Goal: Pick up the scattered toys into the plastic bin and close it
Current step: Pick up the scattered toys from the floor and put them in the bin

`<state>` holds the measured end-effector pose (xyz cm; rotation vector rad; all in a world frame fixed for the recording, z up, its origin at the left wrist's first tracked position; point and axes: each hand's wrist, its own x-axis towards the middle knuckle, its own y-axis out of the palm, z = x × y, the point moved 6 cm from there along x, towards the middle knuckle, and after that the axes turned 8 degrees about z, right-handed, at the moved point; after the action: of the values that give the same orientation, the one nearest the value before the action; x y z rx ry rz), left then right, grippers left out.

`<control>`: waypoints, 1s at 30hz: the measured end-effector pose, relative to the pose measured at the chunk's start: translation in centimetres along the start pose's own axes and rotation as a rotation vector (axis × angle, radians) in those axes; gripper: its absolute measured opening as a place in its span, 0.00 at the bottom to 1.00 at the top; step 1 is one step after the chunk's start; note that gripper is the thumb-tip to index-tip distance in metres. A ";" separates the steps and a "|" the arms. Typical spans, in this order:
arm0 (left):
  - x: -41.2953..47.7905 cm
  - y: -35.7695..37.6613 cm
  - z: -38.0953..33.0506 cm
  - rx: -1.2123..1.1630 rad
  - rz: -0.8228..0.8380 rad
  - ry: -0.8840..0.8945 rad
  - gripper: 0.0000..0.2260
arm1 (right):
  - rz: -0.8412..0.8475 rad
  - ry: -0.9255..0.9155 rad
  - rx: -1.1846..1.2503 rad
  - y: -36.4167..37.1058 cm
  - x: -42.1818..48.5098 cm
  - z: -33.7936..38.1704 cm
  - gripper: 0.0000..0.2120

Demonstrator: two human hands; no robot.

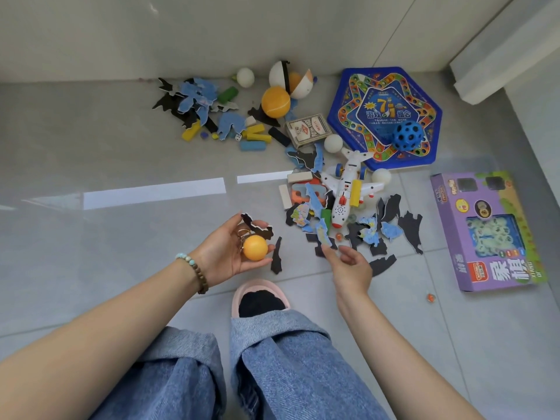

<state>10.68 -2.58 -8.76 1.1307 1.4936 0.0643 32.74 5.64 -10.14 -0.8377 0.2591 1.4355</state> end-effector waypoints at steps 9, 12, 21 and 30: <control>-0.3 -1.2 0.5 -0.031 -0.020 -0.020 0.20 | -0.052 -0.073 -0.169 1.4 0.6 0.7 0.16; -0.3 -1.3 0.5 -0.035 -0.019 -0.018 0.21 | -0.044 -0.095 -0.214 1.4 0.5 0.7 0.15; -0.6 -1.8 0.6 -0.044 -0.040 -0.021 0.20 | 0.077 -0.183 -0.144 2.3 0.1 1.0 0.10; -0.9 -1.6 0.6 -0.039 -0.039 -0.025 0.21 | 0.226 -0.373 -0.532 4.0 -0.9 1.5 0.25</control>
<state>10.04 -4.28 -9.24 1.0674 1.4860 0.0516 28.43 5.58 -9.97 -0.9618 -0.3383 1.8784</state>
